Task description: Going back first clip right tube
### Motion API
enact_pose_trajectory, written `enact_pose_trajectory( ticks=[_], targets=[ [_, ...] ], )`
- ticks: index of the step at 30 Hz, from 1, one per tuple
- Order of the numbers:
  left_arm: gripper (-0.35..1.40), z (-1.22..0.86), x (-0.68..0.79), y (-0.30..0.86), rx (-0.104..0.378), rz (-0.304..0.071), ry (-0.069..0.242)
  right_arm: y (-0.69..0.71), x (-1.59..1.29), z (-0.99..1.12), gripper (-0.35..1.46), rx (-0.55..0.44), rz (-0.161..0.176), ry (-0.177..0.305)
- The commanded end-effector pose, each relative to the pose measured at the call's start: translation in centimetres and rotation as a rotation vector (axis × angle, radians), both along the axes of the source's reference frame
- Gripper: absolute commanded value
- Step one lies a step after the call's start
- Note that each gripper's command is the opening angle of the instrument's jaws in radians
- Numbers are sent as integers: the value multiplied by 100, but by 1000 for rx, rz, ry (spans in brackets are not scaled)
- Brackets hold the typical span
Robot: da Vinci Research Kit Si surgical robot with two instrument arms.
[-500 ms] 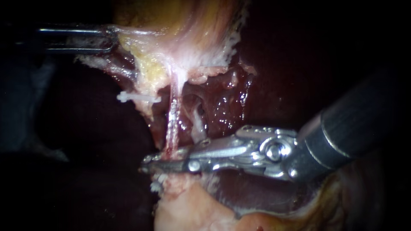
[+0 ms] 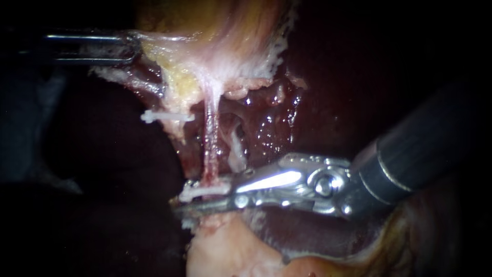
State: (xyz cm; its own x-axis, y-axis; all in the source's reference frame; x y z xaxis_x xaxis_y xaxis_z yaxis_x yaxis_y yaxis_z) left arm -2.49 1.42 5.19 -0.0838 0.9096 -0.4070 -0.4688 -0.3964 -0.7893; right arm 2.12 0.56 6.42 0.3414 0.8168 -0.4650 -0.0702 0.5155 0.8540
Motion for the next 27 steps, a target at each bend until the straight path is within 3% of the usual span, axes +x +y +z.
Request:
enact_pose_trajectory(
  ticks=[1,6,14,27],
  targets=[
    [-35,0,0,0,0,0,0,0,0,3,45,-17,-3,4],
    [-35,0,0,0,0,0,0,5,-5,14,49,-129,5,-4],
    [-35,0,0,0,0,0,0,12,-32,20,50,-348,-71,-64],
    [-35,0,0,0,0,0,0,45,-121,-21,50,-525,-123,-23]
  ],
)
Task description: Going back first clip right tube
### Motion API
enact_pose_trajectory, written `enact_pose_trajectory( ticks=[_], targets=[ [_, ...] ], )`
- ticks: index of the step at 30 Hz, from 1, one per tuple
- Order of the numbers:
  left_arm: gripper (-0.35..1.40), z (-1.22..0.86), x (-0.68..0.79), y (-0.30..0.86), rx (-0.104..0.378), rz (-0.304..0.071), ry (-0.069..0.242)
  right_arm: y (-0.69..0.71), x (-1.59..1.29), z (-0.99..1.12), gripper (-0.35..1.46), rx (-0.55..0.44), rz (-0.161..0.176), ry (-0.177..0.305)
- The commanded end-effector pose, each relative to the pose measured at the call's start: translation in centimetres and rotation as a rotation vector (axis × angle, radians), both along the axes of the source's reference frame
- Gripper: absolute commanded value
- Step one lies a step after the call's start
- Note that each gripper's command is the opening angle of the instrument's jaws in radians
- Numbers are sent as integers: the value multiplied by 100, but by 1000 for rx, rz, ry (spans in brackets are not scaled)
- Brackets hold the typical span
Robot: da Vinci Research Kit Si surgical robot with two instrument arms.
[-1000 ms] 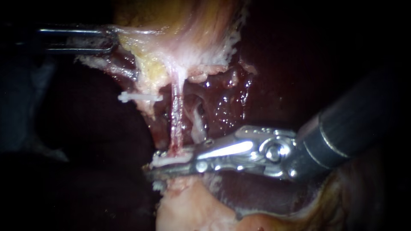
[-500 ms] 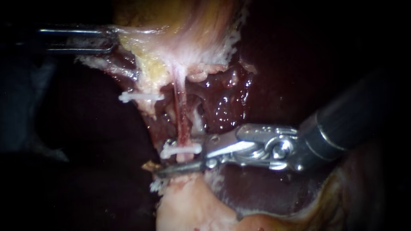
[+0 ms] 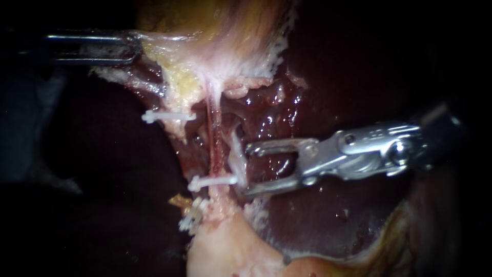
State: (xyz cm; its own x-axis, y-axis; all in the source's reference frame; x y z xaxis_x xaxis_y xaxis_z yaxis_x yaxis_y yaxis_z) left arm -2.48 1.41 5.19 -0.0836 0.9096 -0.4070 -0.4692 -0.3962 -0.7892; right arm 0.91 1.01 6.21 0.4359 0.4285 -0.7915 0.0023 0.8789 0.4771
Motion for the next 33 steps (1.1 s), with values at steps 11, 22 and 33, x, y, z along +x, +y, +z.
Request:
enact_pose_trajectory(
  ticks=[11,22,33],
  targets=[
    [-35,0,0,0,0,0,0,19,-50,-17,50,-62,-4,-3],
    [-35,10,-11,-5,-8,-7,7,19,-52,-18,50,-74,-8,-1],
    [-35,33,-34,-17,-6,9,8,18,-53,-18,50,-74,-8,-1]
  ],
)
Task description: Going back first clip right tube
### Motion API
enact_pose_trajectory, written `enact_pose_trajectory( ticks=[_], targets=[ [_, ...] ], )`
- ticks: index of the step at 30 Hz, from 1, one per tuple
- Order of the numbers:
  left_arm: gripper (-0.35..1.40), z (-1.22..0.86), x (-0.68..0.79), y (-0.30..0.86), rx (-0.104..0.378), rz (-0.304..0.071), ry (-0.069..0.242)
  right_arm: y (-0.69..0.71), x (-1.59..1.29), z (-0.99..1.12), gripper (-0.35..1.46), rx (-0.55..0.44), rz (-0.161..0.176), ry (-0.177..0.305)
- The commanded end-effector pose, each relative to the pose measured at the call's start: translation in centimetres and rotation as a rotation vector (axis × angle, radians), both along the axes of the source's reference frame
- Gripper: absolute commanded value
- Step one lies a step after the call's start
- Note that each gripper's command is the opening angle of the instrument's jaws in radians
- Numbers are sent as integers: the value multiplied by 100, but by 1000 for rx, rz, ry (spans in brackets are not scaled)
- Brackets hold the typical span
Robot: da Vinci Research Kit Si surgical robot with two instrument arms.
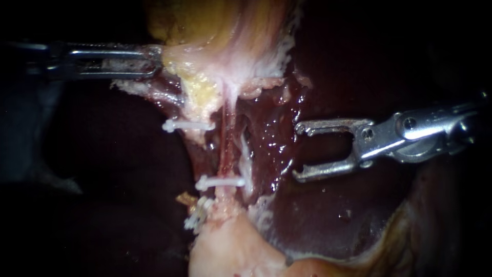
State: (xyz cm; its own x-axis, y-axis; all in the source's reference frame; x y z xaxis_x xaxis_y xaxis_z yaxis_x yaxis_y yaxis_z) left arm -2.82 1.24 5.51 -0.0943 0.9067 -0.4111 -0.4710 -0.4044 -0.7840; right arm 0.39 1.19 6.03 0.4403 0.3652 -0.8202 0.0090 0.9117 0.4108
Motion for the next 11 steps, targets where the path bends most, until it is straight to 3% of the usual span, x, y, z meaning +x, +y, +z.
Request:
enact_pose_trajectory(
  ticks=[1,11],
  targets=[
    [-35,1,-1,-1,0,3,0,0,0,0,50,0,0,0],
    [-35,1,1,-1,0,4,-1,-2,3,0,50,-1,1,-1]
  ],
)
